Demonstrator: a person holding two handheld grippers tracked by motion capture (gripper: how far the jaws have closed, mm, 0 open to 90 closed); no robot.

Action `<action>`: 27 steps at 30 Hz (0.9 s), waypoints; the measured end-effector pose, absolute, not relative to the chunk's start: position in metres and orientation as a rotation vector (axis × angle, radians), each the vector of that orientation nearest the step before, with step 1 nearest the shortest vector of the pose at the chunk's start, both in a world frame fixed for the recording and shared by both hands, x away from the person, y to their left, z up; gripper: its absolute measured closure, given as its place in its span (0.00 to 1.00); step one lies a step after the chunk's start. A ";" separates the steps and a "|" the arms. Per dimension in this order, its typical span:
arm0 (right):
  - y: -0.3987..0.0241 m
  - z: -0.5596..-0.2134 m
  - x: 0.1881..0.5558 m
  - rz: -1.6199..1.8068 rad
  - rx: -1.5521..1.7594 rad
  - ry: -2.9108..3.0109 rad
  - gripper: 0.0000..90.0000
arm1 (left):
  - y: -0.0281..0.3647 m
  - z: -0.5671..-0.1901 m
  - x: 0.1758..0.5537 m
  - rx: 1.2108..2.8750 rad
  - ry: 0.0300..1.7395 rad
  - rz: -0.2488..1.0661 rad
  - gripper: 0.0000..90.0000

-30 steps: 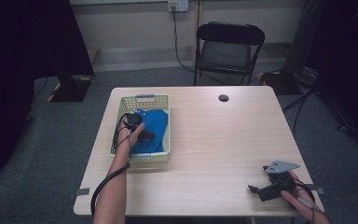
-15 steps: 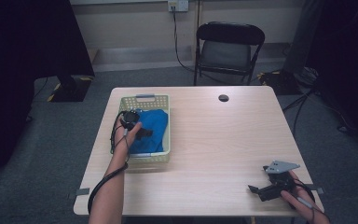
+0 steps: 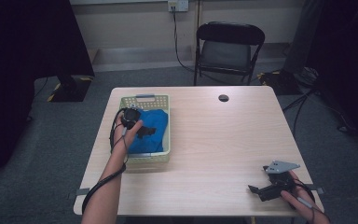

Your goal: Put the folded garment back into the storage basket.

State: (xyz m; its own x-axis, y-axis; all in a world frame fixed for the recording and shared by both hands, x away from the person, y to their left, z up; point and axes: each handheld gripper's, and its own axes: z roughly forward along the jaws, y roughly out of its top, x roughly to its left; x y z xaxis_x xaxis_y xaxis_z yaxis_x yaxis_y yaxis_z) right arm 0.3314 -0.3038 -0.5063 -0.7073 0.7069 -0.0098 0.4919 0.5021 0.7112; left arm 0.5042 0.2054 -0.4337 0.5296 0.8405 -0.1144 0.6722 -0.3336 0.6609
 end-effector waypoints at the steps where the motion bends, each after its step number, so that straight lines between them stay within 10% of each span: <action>1: -0.304 -0.506 0.331 1.017 1.008 2.449 0.00 | 0.205 -0.433 0.503 2.108 1.218 0.329 0.05; 27: -0.304 -0.506 0.331 1.017 1.008 2.449 0.00 | 0.204 -0.422 0.478 2.081 1.141 0.319 0.05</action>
State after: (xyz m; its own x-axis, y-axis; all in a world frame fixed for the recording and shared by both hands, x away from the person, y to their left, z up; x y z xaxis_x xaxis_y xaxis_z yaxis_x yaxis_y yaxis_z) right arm 0.3314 -0.3038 -0.5063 -0.7075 0.7067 -0.0101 0.4916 0.5023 0.7113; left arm 0.4780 0.2036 -0.4218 0.5754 0.8085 -0.1233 0.6275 -0.3398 0.7005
